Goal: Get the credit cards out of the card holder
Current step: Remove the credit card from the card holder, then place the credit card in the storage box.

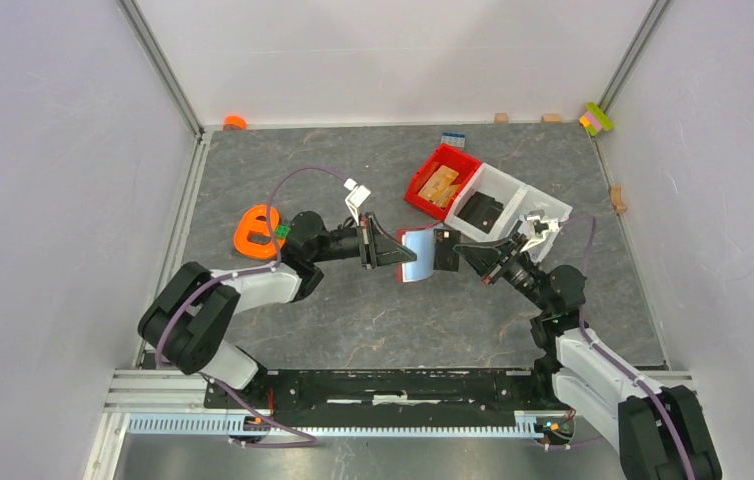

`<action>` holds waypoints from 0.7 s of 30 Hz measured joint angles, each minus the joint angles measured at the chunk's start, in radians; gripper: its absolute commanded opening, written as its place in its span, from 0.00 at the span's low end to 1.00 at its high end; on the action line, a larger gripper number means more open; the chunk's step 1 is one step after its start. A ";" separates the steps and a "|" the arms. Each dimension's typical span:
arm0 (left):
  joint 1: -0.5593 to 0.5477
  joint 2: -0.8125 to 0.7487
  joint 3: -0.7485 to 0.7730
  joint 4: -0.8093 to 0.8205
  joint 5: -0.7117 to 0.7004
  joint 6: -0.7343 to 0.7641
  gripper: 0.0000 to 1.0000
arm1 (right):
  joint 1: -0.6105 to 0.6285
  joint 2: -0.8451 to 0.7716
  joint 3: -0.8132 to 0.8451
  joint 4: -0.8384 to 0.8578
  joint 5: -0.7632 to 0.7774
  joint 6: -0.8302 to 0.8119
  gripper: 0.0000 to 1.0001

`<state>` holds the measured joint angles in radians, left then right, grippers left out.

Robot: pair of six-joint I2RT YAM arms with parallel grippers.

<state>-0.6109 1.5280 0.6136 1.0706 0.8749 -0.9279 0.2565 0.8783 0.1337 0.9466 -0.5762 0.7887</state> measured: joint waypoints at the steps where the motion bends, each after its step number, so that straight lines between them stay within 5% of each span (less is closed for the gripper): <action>1: 0.000 -0.012 -0.002 -0.022 -0.010 0.013 0.02 | -0.005 -0.007 -0.001 -0.010 0.010 -0.002 0.00; 13: 0.000 -0.109 -0.009 -0.256 -0.117 0.154 0.02 | -0.034 -0.026 -0.002 -0.079 0.084 -0.023 0.00; 21: 0.001 -0.150 -0.009 -0.431 -0.220 0.242 0.02 | -0.039 -0.085 0.002 -0.258 0.295 -0.065 0.00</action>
<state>-0.6102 1.3785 0.6048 0.6395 0.6552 -0.6861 0.2176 0.7933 0.1356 0.6884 -0.2810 0.7235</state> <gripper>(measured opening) 0.056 0.004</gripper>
